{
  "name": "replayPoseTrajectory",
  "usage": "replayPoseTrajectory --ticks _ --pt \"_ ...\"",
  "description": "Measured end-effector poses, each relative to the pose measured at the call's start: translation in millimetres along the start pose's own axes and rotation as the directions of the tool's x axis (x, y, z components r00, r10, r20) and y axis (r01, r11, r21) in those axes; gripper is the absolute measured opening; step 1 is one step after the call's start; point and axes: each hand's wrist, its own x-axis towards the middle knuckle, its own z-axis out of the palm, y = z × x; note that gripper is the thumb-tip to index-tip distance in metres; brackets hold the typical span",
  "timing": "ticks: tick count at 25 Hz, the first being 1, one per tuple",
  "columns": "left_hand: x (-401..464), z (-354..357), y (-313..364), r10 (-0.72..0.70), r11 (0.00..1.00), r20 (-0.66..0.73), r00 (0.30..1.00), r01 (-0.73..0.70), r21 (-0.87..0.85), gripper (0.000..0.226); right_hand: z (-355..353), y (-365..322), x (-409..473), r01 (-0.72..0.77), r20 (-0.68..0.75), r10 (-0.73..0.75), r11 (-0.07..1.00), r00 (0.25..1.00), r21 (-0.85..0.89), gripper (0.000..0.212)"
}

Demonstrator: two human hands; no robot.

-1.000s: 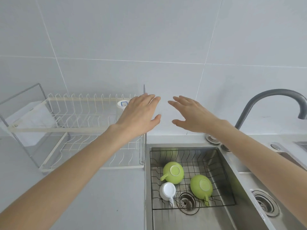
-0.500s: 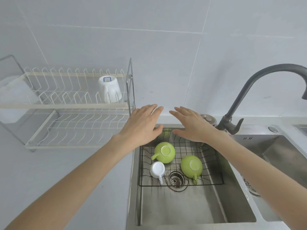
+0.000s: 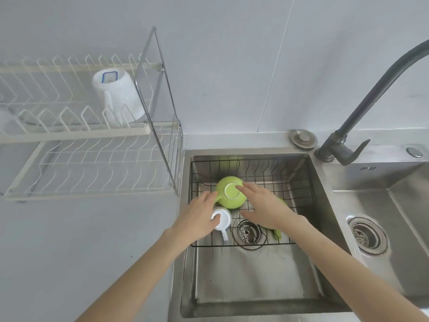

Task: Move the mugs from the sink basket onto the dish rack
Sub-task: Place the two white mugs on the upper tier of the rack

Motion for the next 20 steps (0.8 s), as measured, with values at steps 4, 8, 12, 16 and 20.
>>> replayPoseTrajectory --ticks 4,8,12,16,20 --pt "24 39 -13 -0.125 0.978 0.102 0.987 0.140 -0.153 0.060 32 13 18 -0.066 0.122 0.050 0.989 0.991 0.129 0.067" --pt "42 74 -27 -0.194 0.912 0.168 0.967 0.241 -0.332 0.056 70 26 39 -0.159 0.203 0.101 0.942 0.974 0.296 0.058" --pt "55 99 -39 -0.282 0.829 0.221 0.934 0.353 -0.434 0.054 98 27 55 -0.277 0.277 0.164 0.854 0.947 0.441 0.053" --pt "71 113 -46 -0.357 0.757 0.269 0.894 0.446 -0.477 0.047 115 21 70 -0.392 0.340 0.232 0.745 0.911 0.540 0.056" --pt "78 119 -42 -0.392 0.757 0.258 0.883 0.469 -0.455 0.049 125 16 81 -0.472 0.346 0.321 0.618 0.882 0.629 0.056"
